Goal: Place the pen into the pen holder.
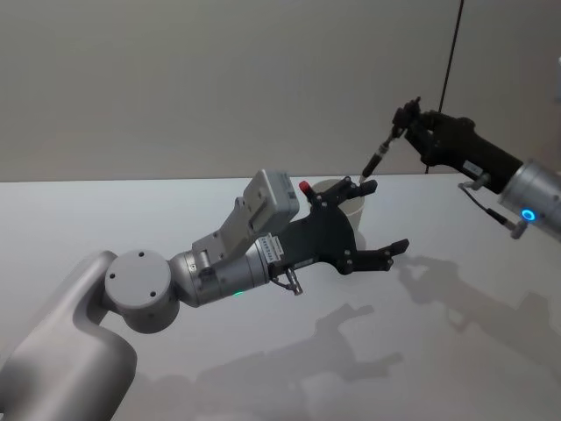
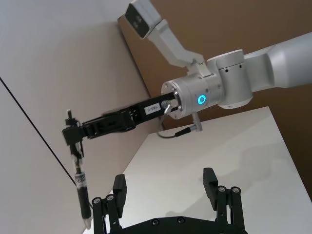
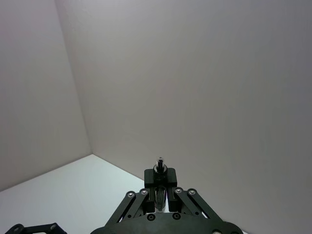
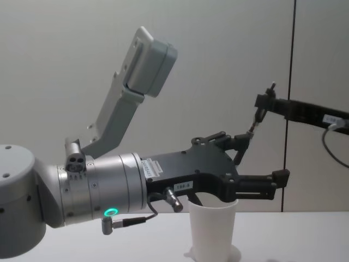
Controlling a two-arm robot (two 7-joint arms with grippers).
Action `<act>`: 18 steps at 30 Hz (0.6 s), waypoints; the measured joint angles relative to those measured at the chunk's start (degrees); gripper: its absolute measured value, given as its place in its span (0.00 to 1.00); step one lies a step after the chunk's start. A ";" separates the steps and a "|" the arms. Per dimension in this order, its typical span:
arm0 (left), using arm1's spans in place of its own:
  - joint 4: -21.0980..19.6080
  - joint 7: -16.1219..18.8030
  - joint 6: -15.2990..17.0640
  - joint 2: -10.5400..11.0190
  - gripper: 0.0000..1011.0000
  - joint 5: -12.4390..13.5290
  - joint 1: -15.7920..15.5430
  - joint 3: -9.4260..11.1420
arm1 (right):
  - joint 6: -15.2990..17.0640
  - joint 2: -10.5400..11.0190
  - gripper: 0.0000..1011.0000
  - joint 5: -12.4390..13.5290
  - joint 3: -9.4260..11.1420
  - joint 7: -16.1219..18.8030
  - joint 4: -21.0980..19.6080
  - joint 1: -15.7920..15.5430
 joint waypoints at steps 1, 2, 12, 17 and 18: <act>0.00 0.00 0.00 0.00 0.99 0.00 0.00 0.00 | 0.00 -0.23 0.12 -0.33 -0.23 0.48 1.26 0.85; 0.00 0.00 0.00 0.00 0.99 0.00 0.00 0.00 | 0.00 -0.29 0.12 -0.46 -0.29 0.70 1.61 1.09; 0.00 0.00 0.00 0.00 0.99 0.00 0.00 0.00 | -0.74 -1.88 0.12 -1.76 -1.65 3.78 10.25 6.44; 0.00 0.00 0.00 0.00 0.99 0.00 0.00 0.00 | -1.97 -2.72 0.12 -2.34 -2.31 4.76 14.70 9.04; 0.00 0.00 0.00 0.00 0.99 0.00 0.00 0.00 | -2.14 -2.87 0.12 -2.40 -2.40 4.85 15.32 9.50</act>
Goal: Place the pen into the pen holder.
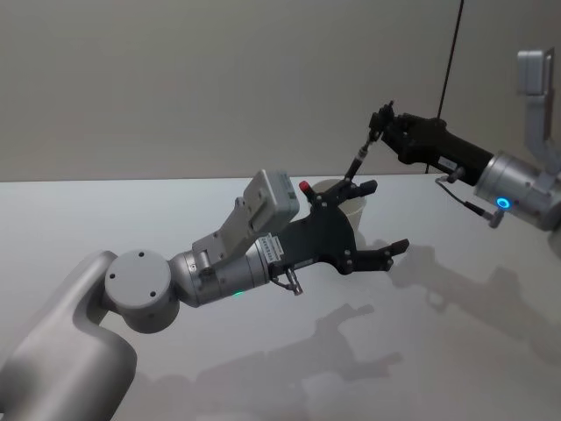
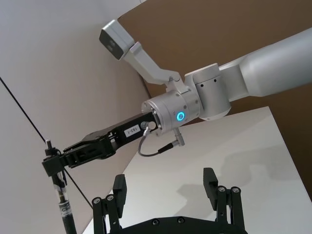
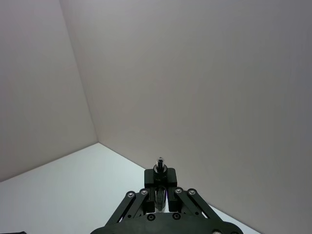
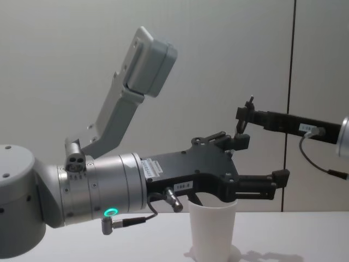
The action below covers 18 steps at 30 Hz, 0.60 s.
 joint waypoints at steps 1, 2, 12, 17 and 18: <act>0.00 0.00 0.00 0.00 0.99 0.00 0.00 0.00 | -0.40 -0.22 0.12 -0.13 -0.18 0.19 1.35 0.66; 0.00 0.00 0.00 0.00 0.99 0.00 0.00 0.00 | -0.62 -0.34 0.12 -0.21 -0.25 0.28 1.74 1.00; 0.00 0.00 0.00 0.00 0.99 0.00 0.00 0.00 | -3.38 -1.68 0.12 -1.00 -1.30 0.86 9.26 4.96; 0.00 0.00 0.00 0.00 0.99 0.00 0.00 0.00 | -5.00 -2.47 0.12 -1.38 -1.89 0.96 13.52 7.10; 0.00 0.00 0.00 0.00 0.99 0.00 0.00 0.00 | -5.39 -2.65 0.12 -1.49 -2.04 0.97 14.52 7.59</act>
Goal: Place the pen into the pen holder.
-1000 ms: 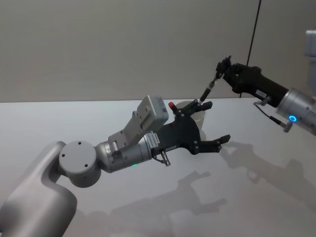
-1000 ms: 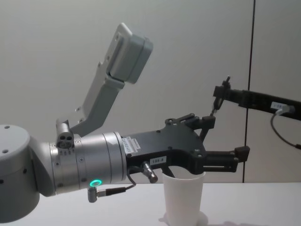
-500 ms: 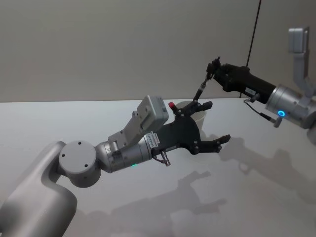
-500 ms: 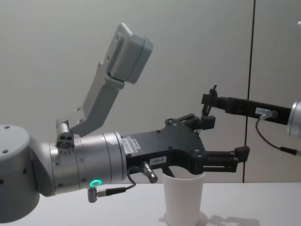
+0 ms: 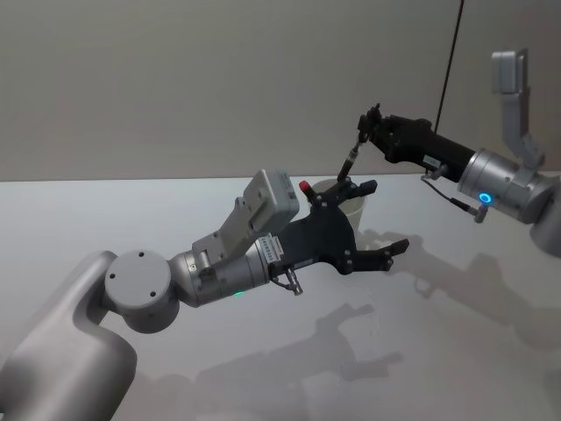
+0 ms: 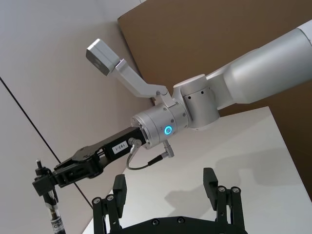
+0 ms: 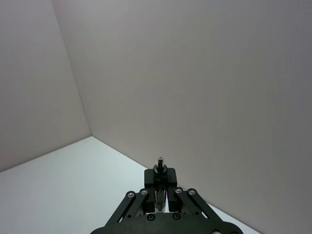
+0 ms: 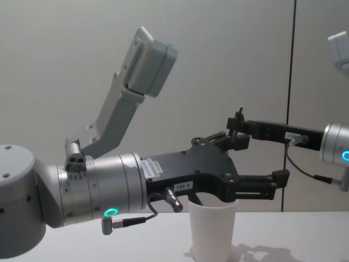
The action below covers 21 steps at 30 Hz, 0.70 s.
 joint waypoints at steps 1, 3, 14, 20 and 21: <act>0.00 0.00 0.00 0.00 0.99 0.00 0.00 0.00 | -0.19 -0.09 0.12 -0.06 -0.06 0.01 0.50 0.24; 0.00 0.00 0.00 0.00 0.99 0.00 0.00 0.00 | -0.77 -0.34 0.12 -0.26 -0.28 0.04 1.93 0.92; 0.00 0.00 0.00 0.00 0.99 0.00 0.00 0.00 | -3.03 -1.14 0.26 -1.13 -1.08 0.43 7.12 3.21; 0.00 0.00 0.00 0.00 0.99 0.00 0.00 0.00 | -3.79 -1.20 0.43 -1.38 -1.21 0.83 8.21 3.56; 0.00 0.00 0.00 0.00 0.99 0.00 0.00 0.00 | -3.88 -1.20 0.49 -1.41 -1.21 0.88 8.27 3.58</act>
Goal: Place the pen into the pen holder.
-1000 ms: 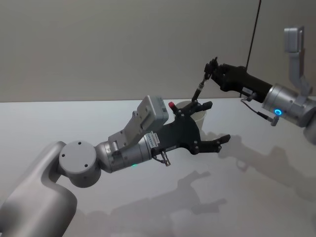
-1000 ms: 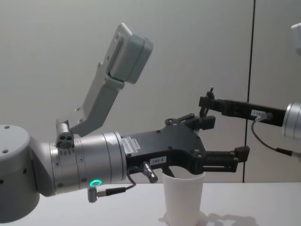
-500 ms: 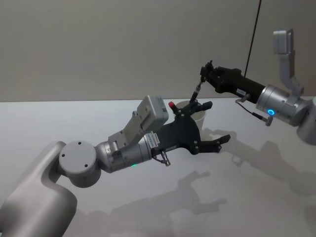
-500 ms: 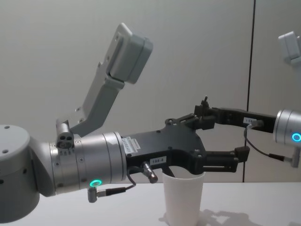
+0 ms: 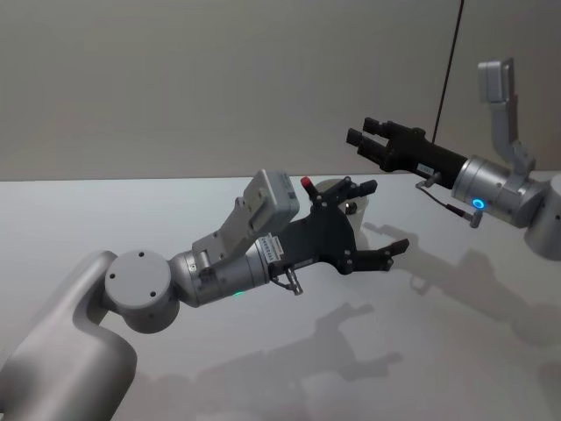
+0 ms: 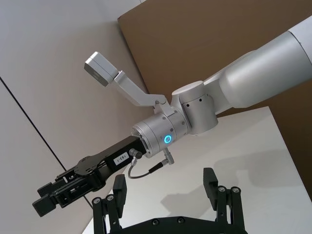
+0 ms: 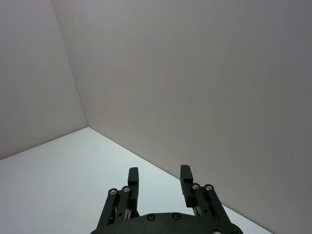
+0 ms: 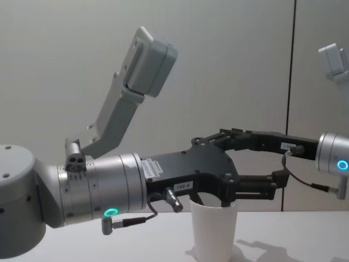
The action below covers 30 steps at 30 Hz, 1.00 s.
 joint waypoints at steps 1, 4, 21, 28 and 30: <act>0.00 0.00 0.00 0.00 0.99 0.00 0.00 0.00 | -0.03 0.00 0.49 -0.02 0.00 0.02 0.01 0.00; 0.00 0.00 0.00 0.00 0.99 0.00 0.00 0.00 | -0.10 0.04 0.57 -0.05 0.01 0.06 0.01 0.00; 0.00 0.00 0.00 0.00 0.99 0.00 0.00 0.00 | 0.05 0.59 0.99 0.01 0.40 0.27 -1.50 -0.91; 0.00 0.00 0.00 0.00 0.99 0.00 0.00 0.00 | 0.09 0.66 0.99 0.04 0.46 0.32 -1.74 -1.06; 0.00 0.00 0.00 0.00 0.99 0.00 0.00 0.00 | 0.11 0.68 0.99 0.06 0.47 0.33 -1.81 -1.09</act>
